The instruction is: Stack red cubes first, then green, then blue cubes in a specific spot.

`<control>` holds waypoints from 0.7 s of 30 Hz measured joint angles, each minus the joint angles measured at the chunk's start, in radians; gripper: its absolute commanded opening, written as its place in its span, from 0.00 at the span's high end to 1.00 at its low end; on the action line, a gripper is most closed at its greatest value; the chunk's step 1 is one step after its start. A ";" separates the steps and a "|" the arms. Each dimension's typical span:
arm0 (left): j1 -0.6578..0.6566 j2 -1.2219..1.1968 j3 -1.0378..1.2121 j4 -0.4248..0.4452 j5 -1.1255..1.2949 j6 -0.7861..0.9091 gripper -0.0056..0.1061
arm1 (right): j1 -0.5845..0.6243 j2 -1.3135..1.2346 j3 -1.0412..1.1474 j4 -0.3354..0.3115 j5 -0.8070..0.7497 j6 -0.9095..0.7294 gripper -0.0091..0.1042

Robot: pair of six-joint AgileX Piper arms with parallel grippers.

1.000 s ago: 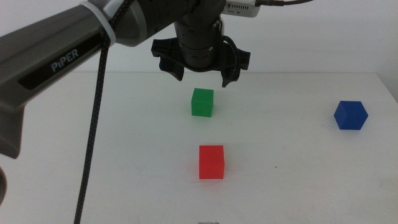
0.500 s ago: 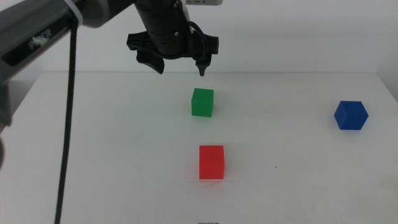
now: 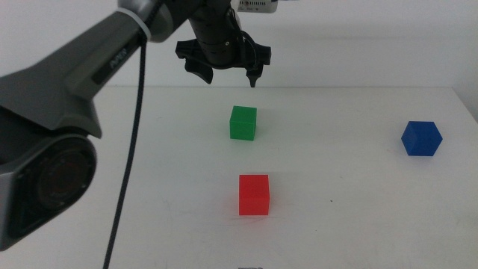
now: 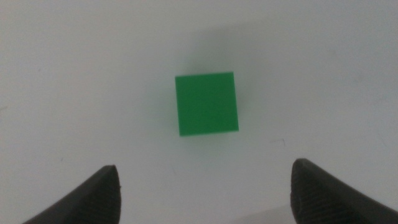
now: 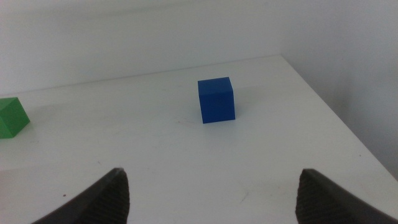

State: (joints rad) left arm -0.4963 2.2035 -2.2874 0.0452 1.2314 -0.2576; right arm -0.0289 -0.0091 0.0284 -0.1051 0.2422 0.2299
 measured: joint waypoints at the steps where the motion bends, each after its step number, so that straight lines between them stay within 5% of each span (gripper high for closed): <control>1: 0.000 0.014 -0.015 0.000 0.002 0.003 0.11 | 0.000 0.000 0.000 0.000 0.000 0.000 0.21; 21: 0.009 0.142 -0.057 -0.005 -0.111 0.032 0.11 | 0.000 0.000 0.000 0.000 0.000 0.000 0.21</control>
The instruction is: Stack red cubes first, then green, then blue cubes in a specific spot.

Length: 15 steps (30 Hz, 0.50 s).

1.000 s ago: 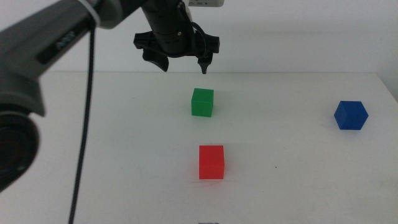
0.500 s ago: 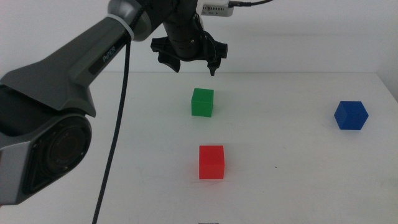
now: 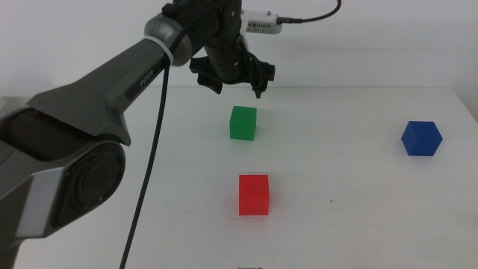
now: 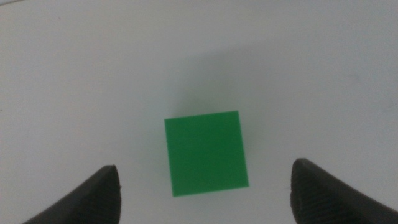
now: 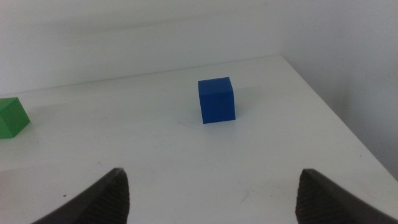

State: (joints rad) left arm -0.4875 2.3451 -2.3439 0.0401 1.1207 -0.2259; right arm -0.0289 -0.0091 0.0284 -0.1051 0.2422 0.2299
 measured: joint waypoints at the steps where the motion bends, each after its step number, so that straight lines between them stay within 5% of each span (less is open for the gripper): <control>1: 0.002 0.005 0.000 -0.003 -0.002 0.007 0.11 | 0.000 0.000 0.000 0.000 0.000 0.000 0.21; 15: 0.024 0.098 -0.019 -0.059 -0.086 0.068 0.11 | 0.000 0.000 0.000 0.000 0.000 0.000 0.21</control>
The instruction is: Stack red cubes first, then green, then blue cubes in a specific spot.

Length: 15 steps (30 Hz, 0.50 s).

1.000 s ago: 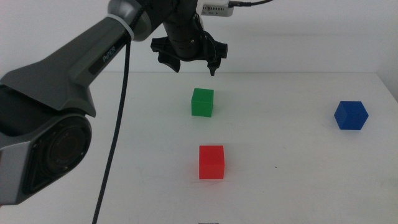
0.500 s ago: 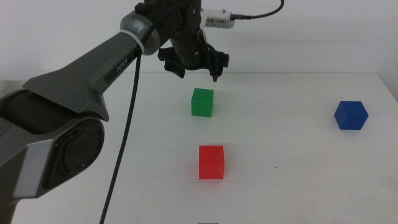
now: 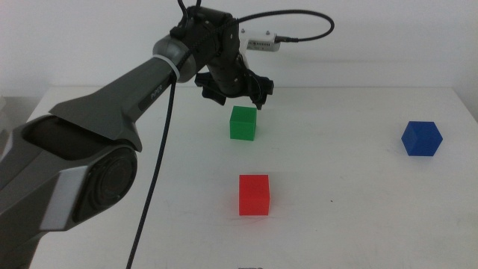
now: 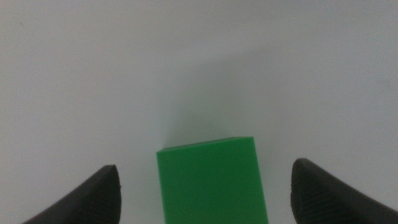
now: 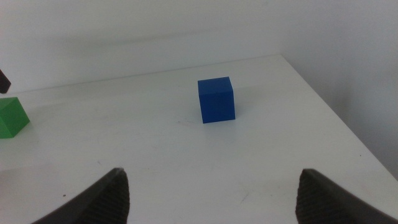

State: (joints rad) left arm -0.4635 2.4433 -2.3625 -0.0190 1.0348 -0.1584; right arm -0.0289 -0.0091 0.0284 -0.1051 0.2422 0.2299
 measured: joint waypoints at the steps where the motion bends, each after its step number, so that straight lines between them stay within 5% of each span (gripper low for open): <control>1: 0.000 0.005 0.000 -0.002 -0.001 0.000 0.11 | 0.000 0.000 0.000 0.000 0.000 0.000 0.21; 15: 0.000 0.057 -0.001 -0.017 -0.041 0.000 0.15 | 0.000 0.000 0.000 0.000 0.000 0.000 0.21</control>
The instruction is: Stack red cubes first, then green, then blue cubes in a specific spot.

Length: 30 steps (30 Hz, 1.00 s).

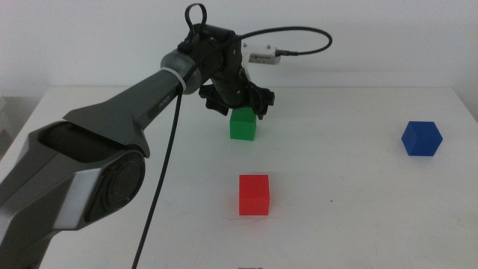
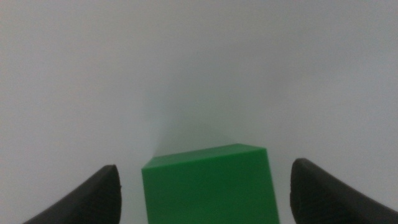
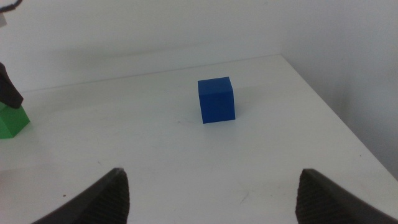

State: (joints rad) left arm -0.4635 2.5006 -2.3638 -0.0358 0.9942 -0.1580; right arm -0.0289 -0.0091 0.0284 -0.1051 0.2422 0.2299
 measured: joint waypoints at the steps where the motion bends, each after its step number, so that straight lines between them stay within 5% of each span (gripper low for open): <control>1: 0.000 0.004 0.000 0.000 -0.001 0.000 0.17 | 0.000 0.000 0.000 0.000 0.000 0.000 0.21; 10: 0.000 0.020 0.000 -0.024 -0.003 -0.005 0.41 | 0.000 0.000 0.000 0.000 0.000 0.000 0.21; 14: 0.000 0.020 0.000 -0.026 -0.005 -0.007 0.57 | 0.000 0.000 0.000 0.000 0.000 0.000 0.21; 15: 0.000 0.020 0.000 -0.026 -0.003 -0.009 0.69 | 0.000 0.000 0.000 0.000 0.000 0.000 0.21; 19: 0.000 -0.004 0.000 -0.027 0.042 -0.009 0.80 | 0.000 0.000 0.000 0.000 0.000 0.000 0.21; 30: -0.014 -0.235 0.021 0.036 0.219 -0.076 0.86 | 0.000 0.000 0.000 0.000 0.000 0.000 0.21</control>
State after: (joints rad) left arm -0.4778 2.2653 -2.3431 0.0000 1.2131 -0.2336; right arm -0.0289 -0.0091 0.0284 -0.1051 0.2422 0.2299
